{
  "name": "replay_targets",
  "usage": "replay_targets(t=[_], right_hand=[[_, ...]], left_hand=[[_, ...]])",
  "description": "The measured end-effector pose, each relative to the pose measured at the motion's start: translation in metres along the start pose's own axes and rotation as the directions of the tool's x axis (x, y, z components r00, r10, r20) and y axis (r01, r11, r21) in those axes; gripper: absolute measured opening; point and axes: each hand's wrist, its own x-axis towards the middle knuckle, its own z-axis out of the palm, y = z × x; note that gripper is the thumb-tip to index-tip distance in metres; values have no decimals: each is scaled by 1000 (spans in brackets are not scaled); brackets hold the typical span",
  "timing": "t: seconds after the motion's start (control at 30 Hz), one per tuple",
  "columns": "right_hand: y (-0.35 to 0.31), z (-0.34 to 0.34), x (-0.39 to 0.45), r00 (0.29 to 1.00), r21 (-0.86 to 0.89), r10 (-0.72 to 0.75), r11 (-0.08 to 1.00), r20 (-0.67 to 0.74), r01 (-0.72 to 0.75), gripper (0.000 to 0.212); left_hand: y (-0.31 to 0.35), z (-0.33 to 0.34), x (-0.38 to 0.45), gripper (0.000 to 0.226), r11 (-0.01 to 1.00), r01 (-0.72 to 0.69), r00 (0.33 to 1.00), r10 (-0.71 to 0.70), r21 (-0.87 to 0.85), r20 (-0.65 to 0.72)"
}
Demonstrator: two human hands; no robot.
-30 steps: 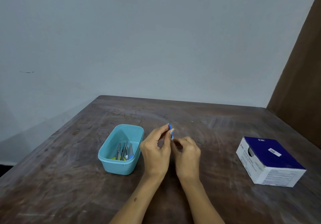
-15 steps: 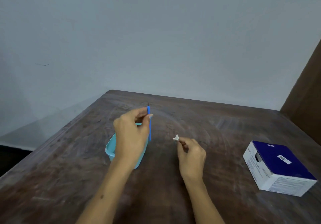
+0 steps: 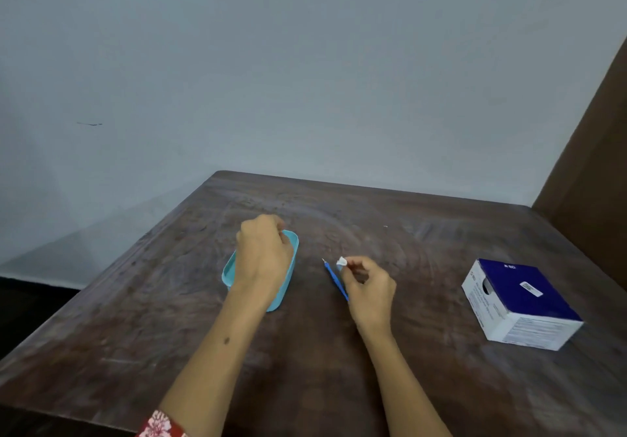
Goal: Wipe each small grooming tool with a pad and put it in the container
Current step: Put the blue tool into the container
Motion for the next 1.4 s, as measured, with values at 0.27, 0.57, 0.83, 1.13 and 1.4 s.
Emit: replay_targets(t=[0.27,0.57,0.83,1.13,1.4], right_hand=[[1,-13,0,943,182,200,971,-267,-155,5],[3,-18,-4,935,245,262,948,-238,-203,7],[2,-18,-7,930,275,260,943,-261,-186,3],[-3,-16,-20,950,261,243,947,-196,-188,7],[-7,-26,-35,950,181,293,945,-106,-272,13]], left_hand=[[27,68,-45,13,920,-281,914,169,275,368],[38,89,-43,22,860,-316,897,134,401,420],[34,45,-24,14,974,-140,980,110,179,166],[-4,-11,17,12,982,118,986,-132,145,98],[-18,-5,11,28,953,141,957,-200,267,210]])
